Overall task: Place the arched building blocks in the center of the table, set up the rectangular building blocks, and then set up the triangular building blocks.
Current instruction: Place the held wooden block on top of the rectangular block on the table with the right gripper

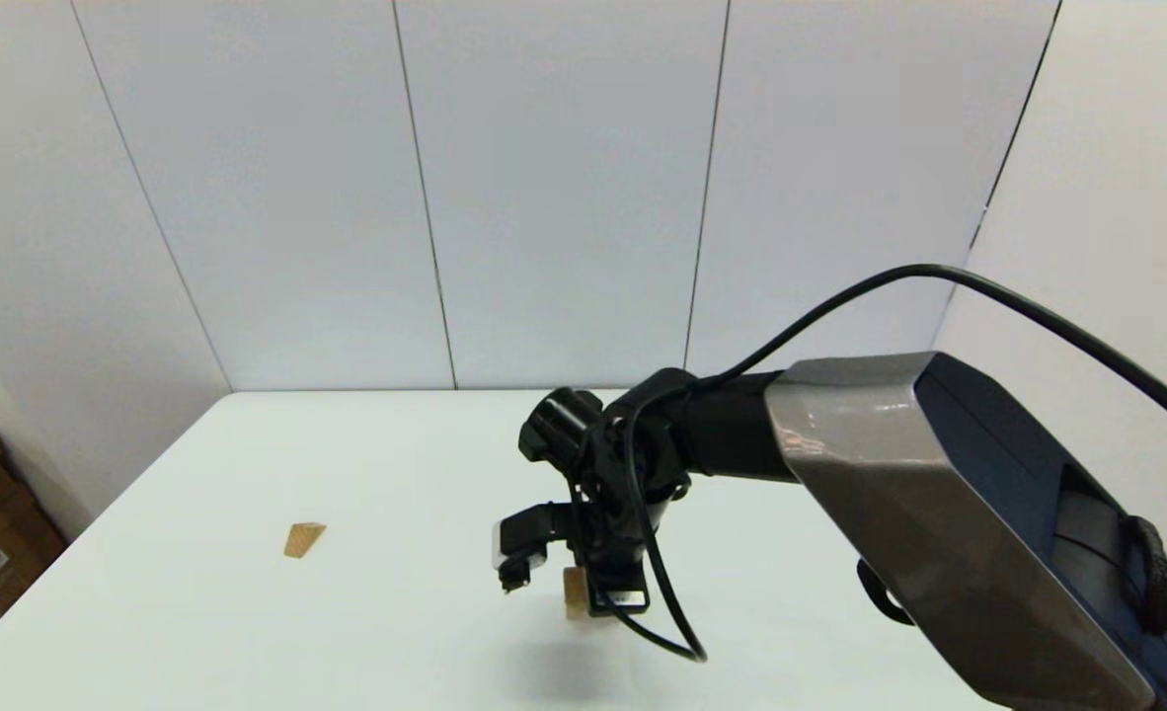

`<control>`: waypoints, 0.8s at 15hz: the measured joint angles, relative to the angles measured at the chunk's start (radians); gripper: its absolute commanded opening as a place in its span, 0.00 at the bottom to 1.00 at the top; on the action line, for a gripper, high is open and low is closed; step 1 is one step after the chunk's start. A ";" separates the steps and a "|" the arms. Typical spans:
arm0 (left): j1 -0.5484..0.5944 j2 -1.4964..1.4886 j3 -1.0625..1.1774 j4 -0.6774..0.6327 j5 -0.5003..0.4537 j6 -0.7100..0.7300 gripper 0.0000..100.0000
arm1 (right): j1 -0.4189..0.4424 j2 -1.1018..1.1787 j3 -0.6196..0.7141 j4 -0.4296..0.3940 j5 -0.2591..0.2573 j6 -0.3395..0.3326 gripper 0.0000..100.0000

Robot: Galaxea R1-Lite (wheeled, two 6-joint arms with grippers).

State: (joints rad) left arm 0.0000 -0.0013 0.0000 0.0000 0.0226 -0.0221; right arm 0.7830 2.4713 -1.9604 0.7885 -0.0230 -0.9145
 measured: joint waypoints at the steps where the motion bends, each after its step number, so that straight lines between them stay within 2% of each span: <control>1: 0.000 0.000 0.000 0.000 0.000 0.000 1.00 | -0.002 0.000 0.000 0.001 0.000 0.000 0.00; 12: 0.000 0.000 0.000 0.000 0.000 0.000 1.00 | -0.005 -0.005 0.000 0.007 0.003 0.002 0.00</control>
State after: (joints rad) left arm 0.0000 -0.0013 0.0000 0.0000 0.0226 -0.0226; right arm 0.7783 2.4664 -1.9604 0.7957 -0.0202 -0.9121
